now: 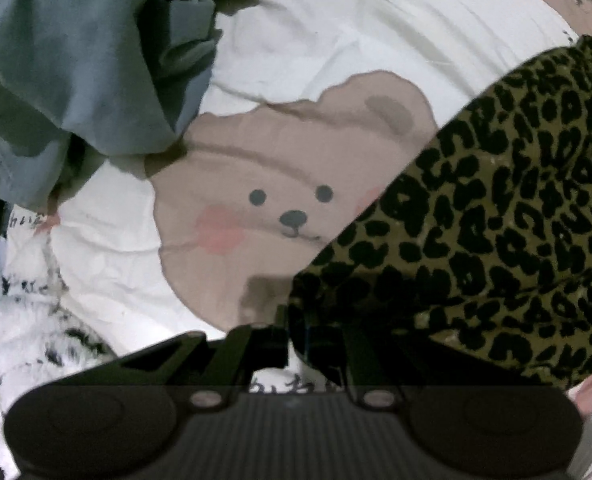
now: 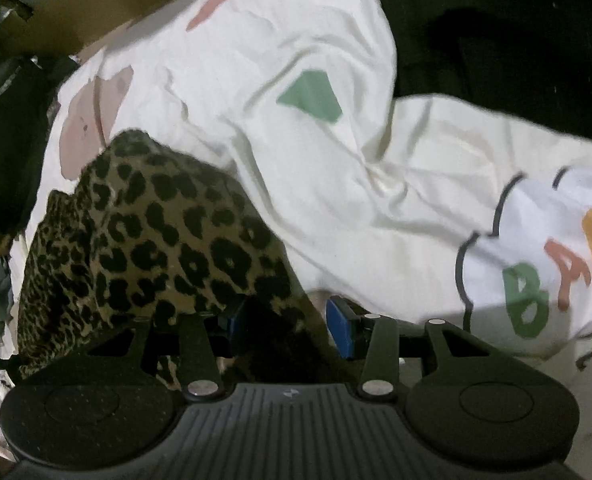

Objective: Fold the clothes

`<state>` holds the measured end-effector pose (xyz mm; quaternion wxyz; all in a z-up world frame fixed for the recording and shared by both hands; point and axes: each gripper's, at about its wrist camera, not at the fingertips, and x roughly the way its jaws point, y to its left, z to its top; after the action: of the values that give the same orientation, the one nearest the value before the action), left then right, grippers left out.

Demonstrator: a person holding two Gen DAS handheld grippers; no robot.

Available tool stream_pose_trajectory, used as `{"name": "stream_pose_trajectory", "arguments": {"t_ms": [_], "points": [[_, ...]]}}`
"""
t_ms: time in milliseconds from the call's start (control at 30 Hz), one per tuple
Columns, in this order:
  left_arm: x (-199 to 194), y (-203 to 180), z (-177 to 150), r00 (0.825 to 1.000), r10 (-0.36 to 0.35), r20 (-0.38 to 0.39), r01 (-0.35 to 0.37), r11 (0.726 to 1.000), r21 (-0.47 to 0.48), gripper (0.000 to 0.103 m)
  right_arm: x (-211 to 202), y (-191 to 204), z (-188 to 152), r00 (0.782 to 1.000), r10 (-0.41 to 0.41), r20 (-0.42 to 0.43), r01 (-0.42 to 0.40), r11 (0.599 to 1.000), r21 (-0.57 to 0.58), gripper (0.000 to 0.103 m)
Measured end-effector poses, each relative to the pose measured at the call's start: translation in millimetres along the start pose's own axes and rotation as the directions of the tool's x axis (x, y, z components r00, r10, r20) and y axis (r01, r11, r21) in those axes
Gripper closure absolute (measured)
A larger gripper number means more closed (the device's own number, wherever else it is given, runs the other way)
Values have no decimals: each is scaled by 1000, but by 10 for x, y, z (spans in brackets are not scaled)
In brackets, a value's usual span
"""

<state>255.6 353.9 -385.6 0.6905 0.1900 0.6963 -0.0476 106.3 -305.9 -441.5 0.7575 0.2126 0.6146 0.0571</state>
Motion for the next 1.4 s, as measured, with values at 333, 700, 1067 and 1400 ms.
{"name": "stream_pose_trajectory", "arguments": {"t_ms": [333, 700, 1067, 1400], "points": [[-384, 48, 320, 992, -110, 58, 113, 992, -49, 80, -45, -104, -84, 1000, 18, -1, -18, 999, 34, 53], [-770, -567, 860, 949, -241, 202, 223, 969, 107, 77, -221, -46, 67, 997, 46, 66, -46, 999, -4, 53], [-784, -1210, 1215, 906, -349, 240, 292, 925, 245, 72, -276, 95, 273, 990, 75, 121, -70, 996, -47, 53], [-594, -1598, 1438, 891, -387, 239, 298, 894, 335, 70, -182, 230, 478, 985, 98, 141, -92, 995, -50, 53]]}}
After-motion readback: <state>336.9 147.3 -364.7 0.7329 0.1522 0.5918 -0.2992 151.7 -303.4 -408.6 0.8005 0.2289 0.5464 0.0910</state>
